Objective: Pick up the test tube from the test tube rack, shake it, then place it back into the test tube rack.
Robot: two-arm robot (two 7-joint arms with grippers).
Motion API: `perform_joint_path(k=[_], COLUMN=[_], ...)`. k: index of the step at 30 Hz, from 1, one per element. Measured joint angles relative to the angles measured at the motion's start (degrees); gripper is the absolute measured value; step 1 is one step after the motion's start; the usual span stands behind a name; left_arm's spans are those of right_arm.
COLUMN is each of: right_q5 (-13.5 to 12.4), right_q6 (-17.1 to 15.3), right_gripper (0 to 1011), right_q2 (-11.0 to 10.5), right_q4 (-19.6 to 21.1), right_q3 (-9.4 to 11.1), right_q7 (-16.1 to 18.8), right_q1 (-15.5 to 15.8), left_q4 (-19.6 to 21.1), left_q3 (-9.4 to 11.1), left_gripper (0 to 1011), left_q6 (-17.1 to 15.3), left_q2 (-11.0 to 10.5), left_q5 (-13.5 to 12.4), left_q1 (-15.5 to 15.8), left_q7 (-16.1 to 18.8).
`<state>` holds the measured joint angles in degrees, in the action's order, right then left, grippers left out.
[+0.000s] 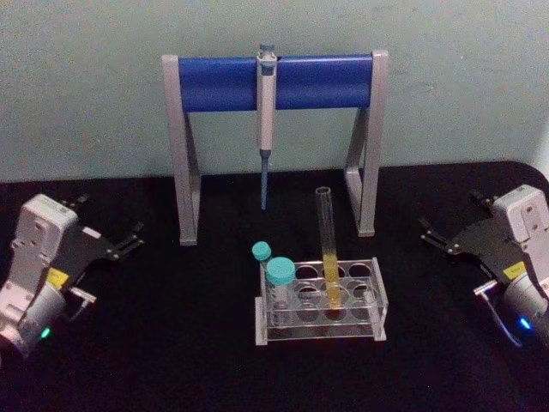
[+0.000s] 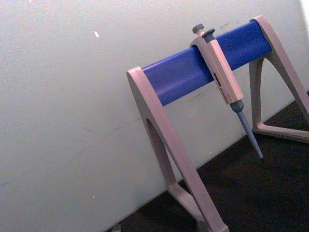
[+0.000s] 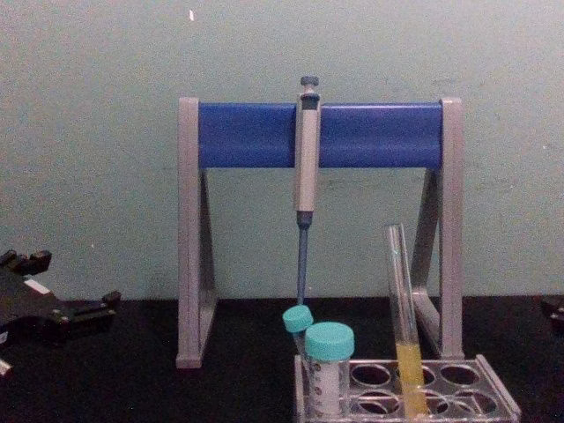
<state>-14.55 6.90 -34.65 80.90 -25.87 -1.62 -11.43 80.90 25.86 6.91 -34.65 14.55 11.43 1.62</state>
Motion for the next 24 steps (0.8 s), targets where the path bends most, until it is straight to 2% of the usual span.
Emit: perform_joint_path(k=[24], right_q5=[0.0], right_q6=[0.02], right_gripper=[1000], right_q2=[0.0], right_q4=[0.0], right_q3=[0.0], right_q7=[-0.01], right_q1=[0.0], left_q4=[0.0], left_q3=[0.0], left_gripper=[1001], left_q6=[0.0], left_q2=[0.0], left_q5=[0.0], left_q1=[0.0], left_q7=[0.0])
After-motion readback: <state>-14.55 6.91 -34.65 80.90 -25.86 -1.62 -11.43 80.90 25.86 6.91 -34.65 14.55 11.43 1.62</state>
